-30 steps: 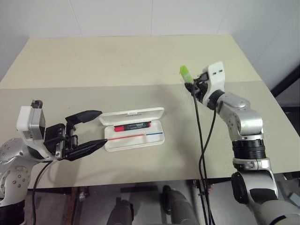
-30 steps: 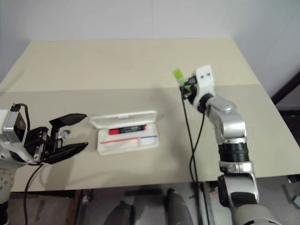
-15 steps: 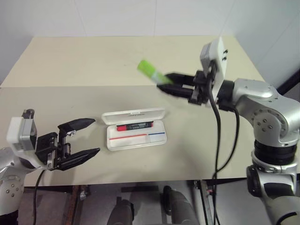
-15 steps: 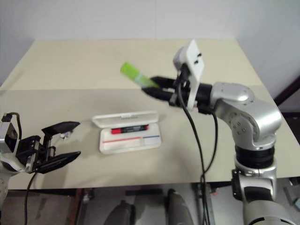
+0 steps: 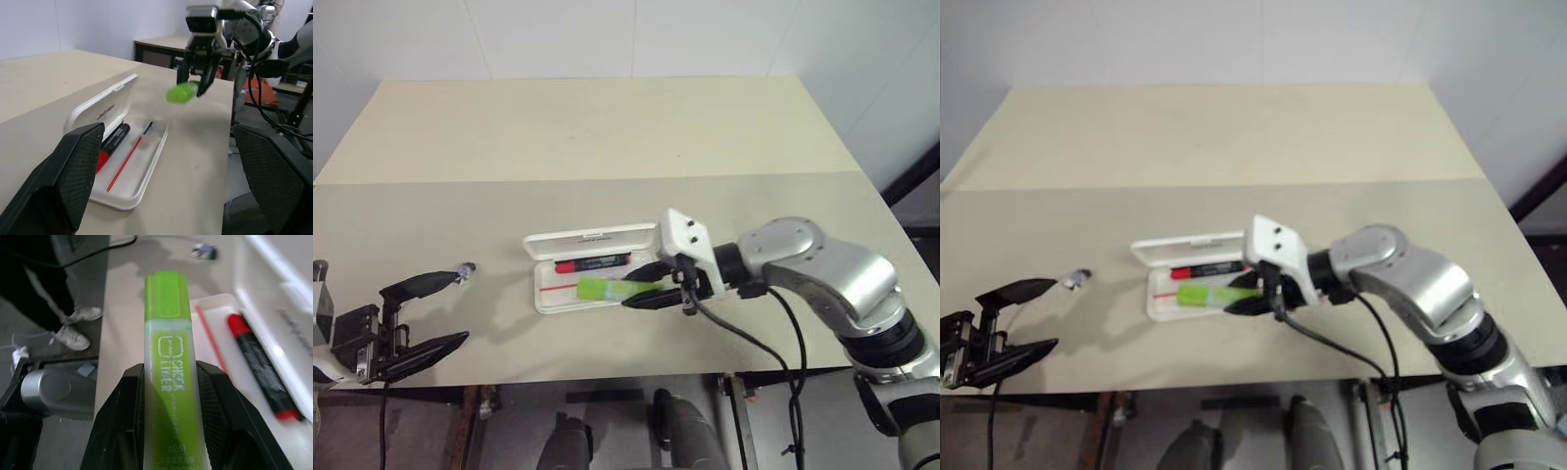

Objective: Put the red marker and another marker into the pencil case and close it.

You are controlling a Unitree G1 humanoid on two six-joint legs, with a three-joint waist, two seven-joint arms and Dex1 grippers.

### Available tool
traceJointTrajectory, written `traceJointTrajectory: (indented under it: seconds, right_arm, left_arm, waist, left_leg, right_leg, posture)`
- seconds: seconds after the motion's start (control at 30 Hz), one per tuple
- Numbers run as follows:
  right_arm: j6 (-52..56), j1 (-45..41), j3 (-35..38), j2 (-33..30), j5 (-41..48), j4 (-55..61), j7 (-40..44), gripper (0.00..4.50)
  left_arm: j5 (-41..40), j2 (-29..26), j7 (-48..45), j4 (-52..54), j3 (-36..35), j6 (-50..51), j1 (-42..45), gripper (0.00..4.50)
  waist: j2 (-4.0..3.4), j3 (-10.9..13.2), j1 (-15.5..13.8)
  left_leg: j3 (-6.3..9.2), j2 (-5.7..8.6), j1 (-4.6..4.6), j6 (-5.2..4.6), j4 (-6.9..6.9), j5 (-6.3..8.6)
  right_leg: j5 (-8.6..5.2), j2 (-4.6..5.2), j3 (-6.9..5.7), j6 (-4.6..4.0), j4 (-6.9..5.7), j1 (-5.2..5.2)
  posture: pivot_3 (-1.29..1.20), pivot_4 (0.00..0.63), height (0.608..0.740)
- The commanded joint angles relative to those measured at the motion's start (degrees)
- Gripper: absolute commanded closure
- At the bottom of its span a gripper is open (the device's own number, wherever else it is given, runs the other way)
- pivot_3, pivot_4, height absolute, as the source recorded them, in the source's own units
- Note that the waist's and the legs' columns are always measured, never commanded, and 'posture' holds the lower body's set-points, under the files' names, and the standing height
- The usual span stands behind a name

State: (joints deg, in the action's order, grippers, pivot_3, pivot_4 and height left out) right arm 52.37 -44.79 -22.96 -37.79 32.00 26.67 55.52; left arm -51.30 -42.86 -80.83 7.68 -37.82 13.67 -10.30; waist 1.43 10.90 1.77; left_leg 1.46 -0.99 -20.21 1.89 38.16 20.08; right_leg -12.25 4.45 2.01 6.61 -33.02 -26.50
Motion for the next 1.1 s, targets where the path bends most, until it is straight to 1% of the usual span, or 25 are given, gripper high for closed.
traceJointTrajectory:
  seconds: [0.03,0.17,0.23,0.4,0.57,0.8,1.1]
  right_arm:
    - [-3.34,-1.54,-3.53,2.68,-4.24,-0.62,-0.68,3.38]
    - [-6.67,-3.61,-7.12,9.19,-9.00,-4.90,-2.47,3.38]
    - [-8.85,-4.11,-8.39,11.16,-11.59,-6.93,-2.65,3.38]
    - [-15.39,-3.83,-11.83,12.40,-17.81,-10.51,-1.37,3.38]
    - [-19.44,-3.34,-13.21,14.03,-21.90,-12.79,-1.33,3.38]
    - [-24.13,-3.90,-13.54,16.43,-26.15,-17.41,-0.16,3.38]
    - [-27.11,-4.62,-13.22,21.36,-29.55,-22.20,0.31,3.38]
  left_arm:
    - [0.33,0.12,-1.60,-1.36,-2.28,-2.24,-0.54,0.00]
    - [1.33,-0.28,-2.48,-2.58,-2.03,-3.70,-0.46,0.00]
    - [1.12,-0.25,-2.00,-2.25,-1.99,-3.55,-0.16,0.00]
    - [1.35,-0.40,-1.41,-1.90,-1.70,-3.54,0.37,0.00]
    - [1.30,-0.32,-0.97,-1.14,-1.57,-3.47,0.44,0.00]
    - [0.85,0.06,-0.50,-0.07,-1.29,-3.14,0.52,0.00]
    - [0.70,0.27,0.39,0.78,-0.86,-3.10,0.90,0.00]
  waist:
    - [0.01,-0.01,0.00]
    - [0.02,-0.01,0.14]
    - [0.02,-0.01,0.12]
    - [0.02,-0.02,0.03]
    - [0.03,-0.02,0.15]
    - [0.03,-0.02,0.45]
    - [0.04,-0.03,1.12]
  left_leg:
    - [0.00,0.00,0.00,0.00,0.00,0.00]
    - [0.00,0.00,-0.01,0.01,0.01,-0.01]
    - [0.01,0.00,0.00,0.02,0.01,-0.01]
    - [0.03,0.01,0.00,0.04,0.01,0.00]
    - [0.04,0.01,0.00,0.04,0.02,-0.01]
    - [0.04,0.00,0.04,0.06,0.05,-0.02]
    - [0.05,0.00,0.04,0.07,0.06,-0.02]
  right_leg:
    - [0.00,0.01,0.00,0.01,0.00,0.00]
    - [0.01,0.01,0.00,0.01,-0.20,0.00]
    - [0.00,0.01,0.00,0.00,-0.32,-0.02]
    - [-0.01,0.02,-0.03,-0.03,-0.35,-0.02]
    - [-0.01,0.02,-0.05,-0.03,-0.39,-0.02]
    - [-0.02,0.01,-0.05,-0.04,-0.50,-0.02]
    - [-0.02,0.01,-0.05,-0.04,-0.52,-0.02]
  posture:
    - [0.00,0.150,0.740]
    - [0.00,0.150,0.740]
    - [0.00,0.150,0.740]
    - [0.00,0.150,0.740]
    - [0.00,0.150,0.740]
    - [0.00,0.150,0.740]
    - [0.00,0.150,0.740]
